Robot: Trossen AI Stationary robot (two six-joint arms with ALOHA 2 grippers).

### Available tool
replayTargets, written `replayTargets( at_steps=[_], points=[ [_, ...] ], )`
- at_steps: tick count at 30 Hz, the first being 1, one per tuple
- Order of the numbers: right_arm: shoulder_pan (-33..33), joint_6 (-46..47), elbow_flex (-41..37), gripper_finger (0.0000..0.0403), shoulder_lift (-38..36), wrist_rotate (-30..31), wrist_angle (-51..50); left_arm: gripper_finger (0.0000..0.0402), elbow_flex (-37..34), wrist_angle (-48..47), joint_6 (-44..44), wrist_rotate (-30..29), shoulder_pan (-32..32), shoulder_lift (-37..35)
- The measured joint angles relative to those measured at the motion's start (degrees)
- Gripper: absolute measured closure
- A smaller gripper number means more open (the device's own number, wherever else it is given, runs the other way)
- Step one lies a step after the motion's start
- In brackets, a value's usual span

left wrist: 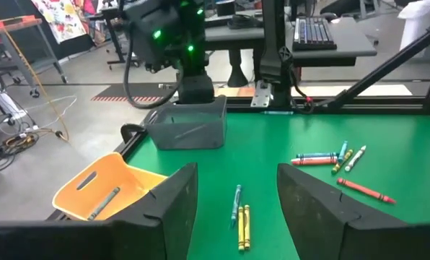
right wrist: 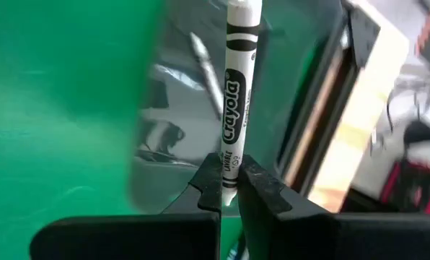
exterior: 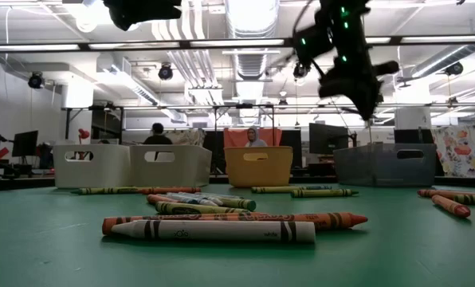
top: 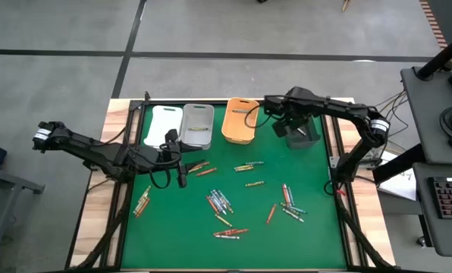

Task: Sort crayons
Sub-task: Put the white crayon into the black bin, then put the blue crayon into the yellow bin

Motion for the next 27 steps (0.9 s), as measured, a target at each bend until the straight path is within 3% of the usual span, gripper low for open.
replayTargets(
  at_steps=[7,12,21,27],
  points=[
    [-10.48,-6.45,-8.20,0.0390,0.00,-4.23,7.66,0.0229,0.00,-1.32,-0.39,-0.17,0.00,-0.15],
    [-14.90,-10.45,-11.99,0.0388,0.00,-4.91,16.95,0.0229,0.00,-1.32,-0.40,-5.82,0.00,-0.17],
    [-16.32,-12.76,-13.29,0.0316,0.00,-4.69,19.83,0.0230,0.00,-1.32,-0.42,-8.90,0.02,-0.04],
    [-16.28,-13.59,-11.81,0.0304,-0.04,-4.35,20.30,0.0230,-0.02,-1.31,-1.05,-8.92,-0.02,0.26]
  ],
)
